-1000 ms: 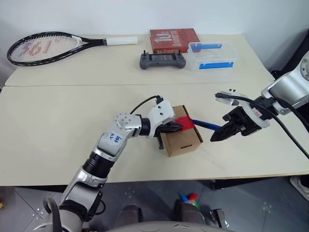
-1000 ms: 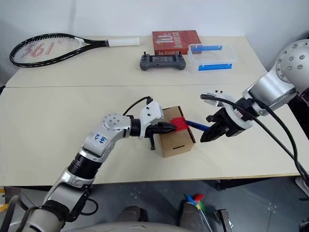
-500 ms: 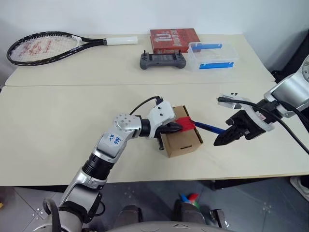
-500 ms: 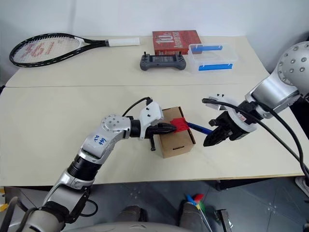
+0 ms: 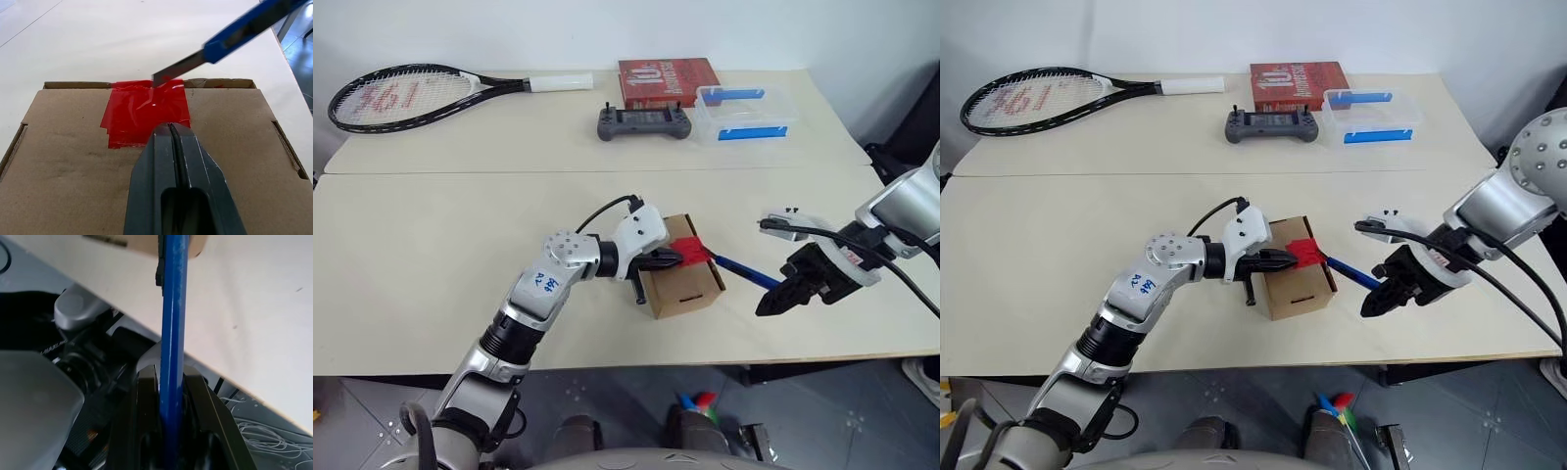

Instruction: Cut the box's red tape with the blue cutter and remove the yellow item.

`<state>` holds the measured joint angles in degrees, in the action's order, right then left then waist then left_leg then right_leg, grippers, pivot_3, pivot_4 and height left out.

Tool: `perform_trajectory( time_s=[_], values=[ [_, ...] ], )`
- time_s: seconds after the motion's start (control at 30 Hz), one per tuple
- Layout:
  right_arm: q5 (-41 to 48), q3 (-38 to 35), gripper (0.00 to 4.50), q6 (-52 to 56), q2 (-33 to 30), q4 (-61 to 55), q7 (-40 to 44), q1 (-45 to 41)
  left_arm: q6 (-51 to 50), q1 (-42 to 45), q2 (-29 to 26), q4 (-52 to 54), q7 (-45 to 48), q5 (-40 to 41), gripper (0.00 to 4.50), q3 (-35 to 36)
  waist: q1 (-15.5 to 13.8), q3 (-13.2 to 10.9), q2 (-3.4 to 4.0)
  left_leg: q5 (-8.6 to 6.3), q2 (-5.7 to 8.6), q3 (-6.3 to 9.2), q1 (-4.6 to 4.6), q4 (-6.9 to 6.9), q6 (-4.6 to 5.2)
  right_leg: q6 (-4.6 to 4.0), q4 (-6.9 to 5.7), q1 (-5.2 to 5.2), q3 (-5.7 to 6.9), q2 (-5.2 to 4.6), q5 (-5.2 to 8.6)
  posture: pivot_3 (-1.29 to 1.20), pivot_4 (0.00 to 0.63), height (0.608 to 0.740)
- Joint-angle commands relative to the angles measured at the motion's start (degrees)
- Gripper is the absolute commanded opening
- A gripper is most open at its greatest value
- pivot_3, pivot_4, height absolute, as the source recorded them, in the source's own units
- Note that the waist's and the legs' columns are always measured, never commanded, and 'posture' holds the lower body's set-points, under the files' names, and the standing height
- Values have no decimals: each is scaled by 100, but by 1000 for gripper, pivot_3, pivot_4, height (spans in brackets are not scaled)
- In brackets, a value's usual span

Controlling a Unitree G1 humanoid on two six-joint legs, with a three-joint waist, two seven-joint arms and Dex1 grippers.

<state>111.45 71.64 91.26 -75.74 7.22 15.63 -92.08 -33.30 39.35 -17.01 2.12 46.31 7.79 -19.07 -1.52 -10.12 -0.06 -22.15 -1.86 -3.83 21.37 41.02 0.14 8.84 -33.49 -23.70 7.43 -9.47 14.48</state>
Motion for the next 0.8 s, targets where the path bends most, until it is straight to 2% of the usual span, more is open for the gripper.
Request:
perform_trajectory(
  time_s=[0.03,0.33,0.47,0.67,0.8],
  values=[
    [155,45,160,124,-68,-177,93,37,-381,-288,-151,-351,-2,-185,0,-288,1,0,1,0,0,0,0,1,0,0,-1,0,0,0,0,0,150,740],
    [41,-319,160,124,-98,-69,-217,389,-430,-314,-154,-294,-40,-157,0,-264,1,1,1,0,-1,0,-1,6,0,-1,-3,1,0,0,0,0,150,740],
    [-356,-1109,160,124,373,519,-157,384,-451,-327,-169,-262,-45,-148,0,-253,17,4,8,0,-2,-6,-3,8,0,-2,-6,2,-1,-1,0,0,150,740],
    [-338,-1377,160,124,437,461,-49,392,-456,-286,-182,-266,-42,-135,0,-236,-1,7,11,0,-5,-6,-2,12,0,-5,-7,1,1,-1,-2,0,150,740],
    [-849,-1749,160,124,707,799,-88,447,-456,-265,-203,-264,-26,-127,0,-233,2,7,12,0,-4,-8,-1,12,1,-5,-6,1,2,-1,-2,0,150,740]
  ],
)
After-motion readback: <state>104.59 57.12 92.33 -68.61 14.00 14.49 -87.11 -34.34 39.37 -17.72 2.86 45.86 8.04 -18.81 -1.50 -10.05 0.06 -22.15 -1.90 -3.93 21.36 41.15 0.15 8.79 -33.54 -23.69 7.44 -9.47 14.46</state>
